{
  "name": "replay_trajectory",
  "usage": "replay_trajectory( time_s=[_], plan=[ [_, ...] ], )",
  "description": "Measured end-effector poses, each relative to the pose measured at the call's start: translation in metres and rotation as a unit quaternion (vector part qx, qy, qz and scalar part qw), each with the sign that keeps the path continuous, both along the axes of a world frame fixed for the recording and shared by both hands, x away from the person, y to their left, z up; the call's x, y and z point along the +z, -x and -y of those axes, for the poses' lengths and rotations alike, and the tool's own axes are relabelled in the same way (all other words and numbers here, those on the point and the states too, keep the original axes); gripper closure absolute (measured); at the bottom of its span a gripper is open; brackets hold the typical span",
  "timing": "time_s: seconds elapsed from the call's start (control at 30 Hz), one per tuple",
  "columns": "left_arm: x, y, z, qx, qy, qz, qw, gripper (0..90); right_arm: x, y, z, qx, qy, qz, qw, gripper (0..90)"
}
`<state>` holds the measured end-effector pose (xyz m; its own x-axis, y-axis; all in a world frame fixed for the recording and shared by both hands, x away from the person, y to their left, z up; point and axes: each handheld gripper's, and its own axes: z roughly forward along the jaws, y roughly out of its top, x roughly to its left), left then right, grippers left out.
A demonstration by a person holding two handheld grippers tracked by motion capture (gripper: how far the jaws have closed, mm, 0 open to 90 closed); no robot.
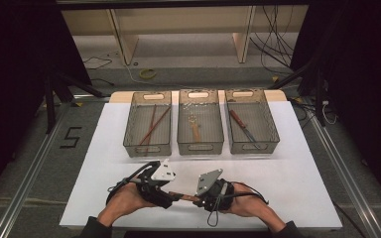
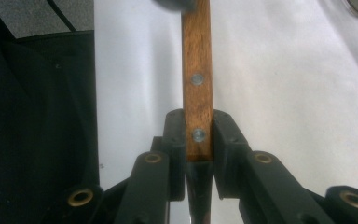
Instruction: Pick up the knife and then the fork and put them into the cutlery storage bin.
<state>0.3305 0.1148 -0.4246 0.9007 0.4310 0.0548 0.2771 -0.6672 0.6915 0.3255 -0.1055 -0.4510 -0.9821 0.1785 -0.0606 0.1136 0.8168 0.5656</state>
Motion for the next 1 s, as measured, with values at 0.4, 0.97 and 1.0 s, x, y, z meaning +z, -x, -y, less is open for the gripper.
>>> replay_trajectory(
  time_s=[0.4,0.97,1.0],
  plan=[
    [-0.002,-0.010,-0.031,0.101,0.109,0.005,0.9890,22.6,0.010,-0.024,0.029,-0.080,-0.010,0.015,0.9966,78.0],
    [-0.030,-0.002,-0.059,0.149,0.153,-0.002,0.9770,18.8,0.044,-0.064,0.074,-0.202,-0.057,0.041,0.9767,77.9],
    [-0.030,-0.001,-0.060,0.149,0.154,-0.002,0.9767,18.7,0.046,-0.066,0.076,-0.207,-0.061,0.042,0.9755,77.9]
  ],
)
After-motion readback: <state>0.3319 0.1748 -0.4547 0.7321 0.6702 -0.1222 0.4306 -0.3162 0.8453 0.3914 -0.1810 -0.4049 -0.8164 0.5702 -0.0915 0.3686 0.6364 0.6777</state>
